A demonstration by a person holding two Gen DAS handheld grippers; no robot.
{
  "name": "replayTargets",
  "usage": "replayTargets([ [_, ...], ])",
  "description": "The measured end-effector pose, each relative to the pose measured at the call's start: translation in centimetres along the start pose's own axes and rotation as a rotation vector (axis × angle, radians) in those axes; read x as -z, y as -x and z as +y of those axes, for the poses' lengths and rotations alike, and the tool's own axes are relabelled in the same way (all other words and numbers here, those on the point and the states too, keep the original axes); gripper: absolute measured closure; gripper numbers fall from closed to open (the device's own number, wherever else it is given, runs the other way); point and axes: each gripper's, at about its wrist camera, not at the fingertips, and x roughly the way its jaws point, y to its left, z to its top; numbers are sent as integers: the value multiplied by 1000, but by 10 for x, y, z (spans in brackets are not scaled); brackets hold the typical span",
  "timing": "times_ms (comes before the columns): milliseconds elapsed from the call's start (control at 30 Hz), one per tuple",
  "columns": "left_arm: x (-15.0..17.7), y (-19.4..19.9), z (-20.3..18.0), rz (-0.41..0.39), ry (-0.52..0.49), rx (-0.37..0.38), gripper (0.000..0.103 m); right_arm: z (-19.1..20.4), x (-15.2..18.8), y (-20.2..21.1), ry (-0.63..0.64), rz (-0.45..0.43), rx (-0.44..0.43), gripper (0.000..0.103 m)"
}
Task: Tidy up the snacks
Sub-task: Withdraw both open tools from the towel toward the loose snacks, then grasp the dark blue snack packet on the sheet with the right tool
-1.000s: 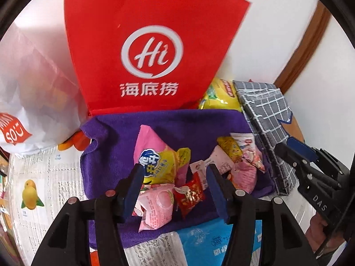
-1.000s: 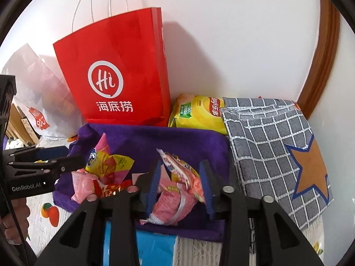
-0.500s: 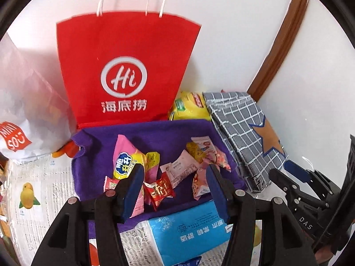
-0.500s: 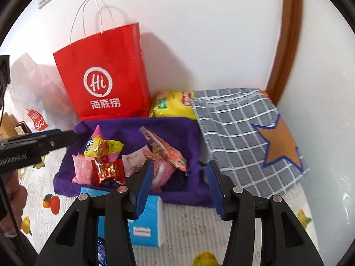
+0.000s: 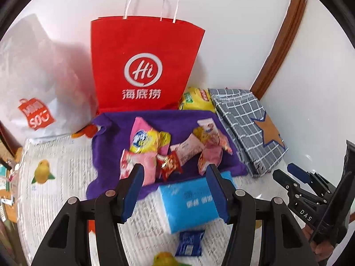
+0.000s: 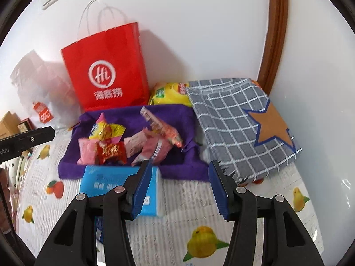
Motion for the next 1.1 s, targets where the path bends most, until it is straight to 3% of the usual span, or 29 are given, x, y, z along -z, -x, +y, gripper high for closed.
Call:
replayTargets([
  [733,85,27,48,44,77,-84,47,41,74,5,71,91,-115,50],
  [1100,107,24,68,71,99,-118,47,83,102,-27,120,181,-189,50],
])
